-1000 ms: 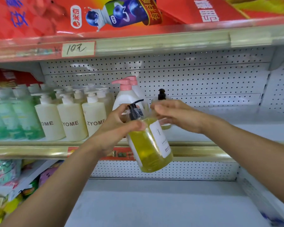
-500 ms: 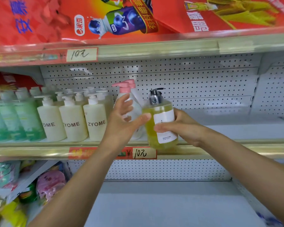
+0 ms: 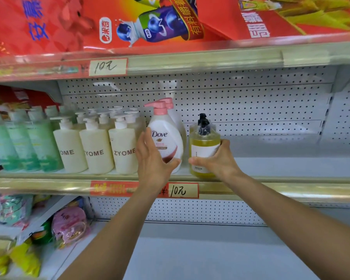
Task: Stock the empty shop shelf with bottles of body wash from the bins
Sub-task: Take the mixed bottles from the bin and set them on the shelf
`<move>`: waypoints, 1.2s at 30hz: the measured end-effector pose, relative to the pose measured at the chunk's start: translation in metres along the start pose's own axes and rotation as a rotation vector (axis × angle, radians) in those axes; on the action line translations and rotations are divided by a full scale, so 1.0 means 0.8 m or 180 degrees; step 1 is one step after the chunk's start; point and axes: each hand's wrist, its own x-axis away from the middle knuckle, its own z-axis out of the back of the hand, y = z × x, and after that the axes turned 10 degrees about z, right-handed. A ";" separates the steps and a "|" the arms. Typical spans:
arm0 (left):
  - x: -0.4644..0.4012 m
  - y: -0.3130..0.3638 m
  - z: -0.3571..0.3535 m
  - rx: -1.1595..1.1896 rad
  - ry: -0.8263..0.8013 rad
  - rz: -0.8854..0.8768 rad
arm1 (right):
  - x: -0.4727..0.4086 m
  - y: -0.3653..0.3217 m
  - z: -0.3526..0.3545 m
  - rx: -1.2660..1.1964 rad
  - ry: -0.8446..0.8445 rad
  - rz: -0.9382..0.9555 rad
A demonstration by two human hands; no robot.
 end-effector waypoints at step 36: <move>0.124 -0.116 0.083 -0.0931 -0.0190 -0.0950 | 0.187 -0.028 -0.064 0.2773 0.0043 0.1695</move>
